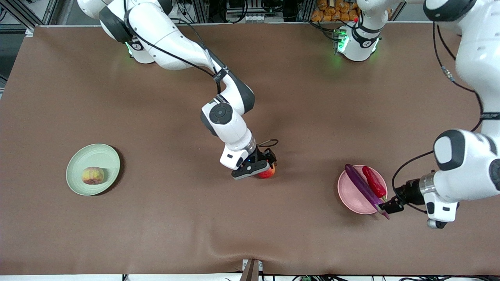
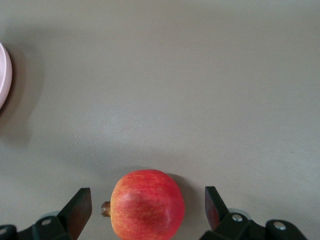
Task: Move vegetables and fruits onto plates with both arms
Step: 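Grasp the red apple with the right gripper while the left arm retracts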
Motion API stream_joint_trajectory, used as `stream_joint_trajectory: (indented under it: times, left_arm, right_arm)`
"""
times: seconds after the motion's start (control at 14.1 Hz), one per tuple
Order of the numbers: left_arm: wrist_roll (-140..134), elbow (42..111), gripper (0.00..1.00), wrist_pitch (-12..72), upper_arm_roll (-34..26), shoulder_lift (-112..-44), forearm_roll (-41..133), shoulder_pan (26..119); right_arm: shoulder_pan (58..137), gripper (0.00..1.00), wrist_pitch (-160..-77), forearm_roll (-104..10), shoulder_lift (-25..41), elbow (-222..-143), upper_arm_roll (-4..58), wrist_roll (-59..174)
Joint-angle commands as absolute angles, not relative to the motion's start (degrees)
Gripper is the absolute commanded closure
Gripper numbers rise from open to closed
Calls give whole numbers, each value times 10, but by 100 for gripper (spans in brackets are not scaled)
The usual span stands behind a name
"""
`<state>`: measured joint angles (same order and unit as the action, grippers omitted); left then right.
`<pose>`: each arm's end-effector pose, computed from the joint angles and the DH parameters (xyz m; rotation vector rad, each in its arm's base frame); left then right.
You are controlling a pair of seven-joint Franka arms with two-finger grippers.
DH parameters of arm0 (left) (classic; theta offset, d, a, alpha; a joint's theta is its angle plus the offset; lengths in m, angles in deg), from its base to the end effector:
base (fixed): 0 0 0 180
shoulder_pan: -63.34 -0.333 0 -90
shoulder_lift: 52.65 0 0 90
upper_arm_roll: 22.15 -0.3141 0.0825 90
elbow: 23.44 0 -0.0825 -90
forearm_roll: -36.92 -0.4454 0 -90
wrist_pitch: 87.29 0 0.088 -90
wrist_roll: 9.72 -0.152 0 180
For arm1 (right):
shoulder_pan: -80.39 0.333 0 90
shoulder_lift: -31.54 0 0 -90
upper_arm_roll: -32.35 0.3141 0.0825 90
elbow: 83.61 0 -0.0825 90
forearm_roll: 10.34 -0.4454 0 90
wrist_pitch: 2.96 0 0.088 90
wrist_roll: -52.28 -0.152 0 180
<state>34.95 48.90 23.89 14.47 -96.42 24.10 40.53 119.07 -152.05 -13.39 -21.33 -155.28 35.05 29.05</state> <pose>0.7937 -0.0623 0.3023 2.7925 0.8835 -0.0830 0.6496 0.5593 0.1711 -2.7946 -0.3514 -0.4653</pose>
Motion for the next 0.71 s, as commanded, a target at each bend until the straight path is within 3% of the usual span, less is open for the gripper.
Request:
stream_joint_trajectory:
  times: [0.0,0.36,0.64]
  left_arm:
    - [319,511,0,138,155,-866,249,405]
    - [166,508,0,41,149,-723,248,400]
    - [30,509,0,-26,152,-659,266,348]
  right_arm:
    - [1213,0,-1528,-94,-240,-1529,329,281]
    - [1253,0,-1533,-92,-272,-1515,303,273]
    - [1257,0,-1534,-89,-289,-1500,301,264]
